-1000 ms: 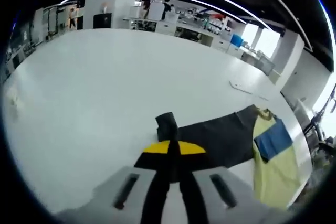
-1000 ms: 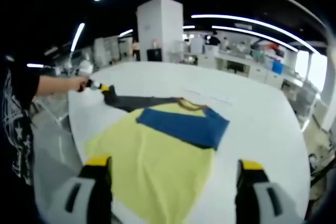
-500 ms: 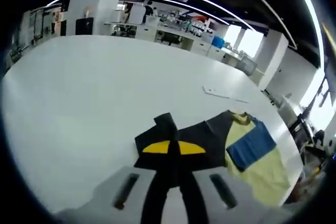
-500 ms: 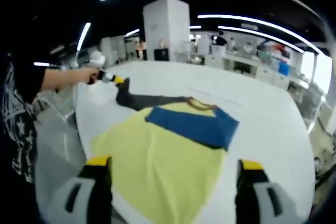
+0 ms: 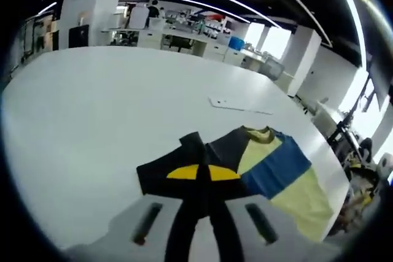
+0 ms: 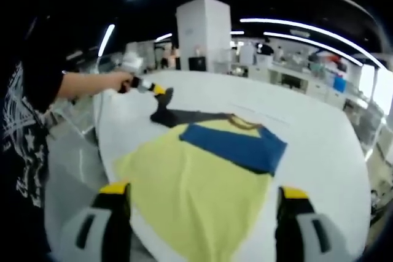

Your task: Fold the garment on the visible template until the final outline fits inside the template.

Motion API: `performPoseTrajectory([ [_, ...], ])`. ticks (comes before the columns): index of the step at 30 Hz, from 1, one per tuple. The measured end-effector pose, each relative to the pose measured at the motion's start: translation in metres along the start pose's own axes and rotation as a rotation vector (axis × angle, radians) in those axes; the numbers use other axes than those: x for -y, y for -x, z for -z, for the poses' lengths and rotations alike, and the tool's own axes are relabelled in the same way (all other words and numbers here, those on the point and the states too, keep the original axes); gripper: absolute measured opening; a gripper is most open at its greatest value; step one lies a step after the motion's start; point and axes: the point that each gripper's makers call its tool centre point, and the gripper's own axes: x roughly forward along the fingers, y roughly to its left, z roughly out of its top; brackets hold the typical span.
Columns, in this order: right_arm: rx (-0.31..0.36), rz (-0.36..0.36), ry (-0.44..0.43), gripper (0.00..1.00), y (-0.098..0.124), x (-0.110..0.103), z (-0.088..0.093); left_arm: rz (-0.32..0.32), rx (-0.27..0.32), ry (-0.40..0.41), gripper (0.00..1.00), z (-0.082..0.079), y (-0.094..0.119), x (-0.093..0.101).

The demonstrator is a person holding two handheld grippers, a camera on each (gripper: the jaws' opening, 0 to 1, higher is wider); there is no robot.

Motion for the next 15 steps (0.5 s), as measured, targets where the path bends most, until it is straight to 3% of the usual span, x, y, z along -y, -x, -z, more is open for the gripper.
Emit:
performPoseTrajectory([
  [9,-0.004,-0.019,-0.001,0.99,-0.002,-0.006,0.002,0.071,0.025,0.016,0.01,-0.012,-0.017,0.04],
  [12,-0.001,-0.016,0.003,0.99,-0.002,-0.007,0.001,0.109,0.028,0.069,0.01,-0.015,-0.023,0.054],
  [15,0.001,-0.016,0.003,0.99,-0.002,-0.007,0.001,0.128,0.035,0.071,0.01,-0.02,-0.027,0.066],
])
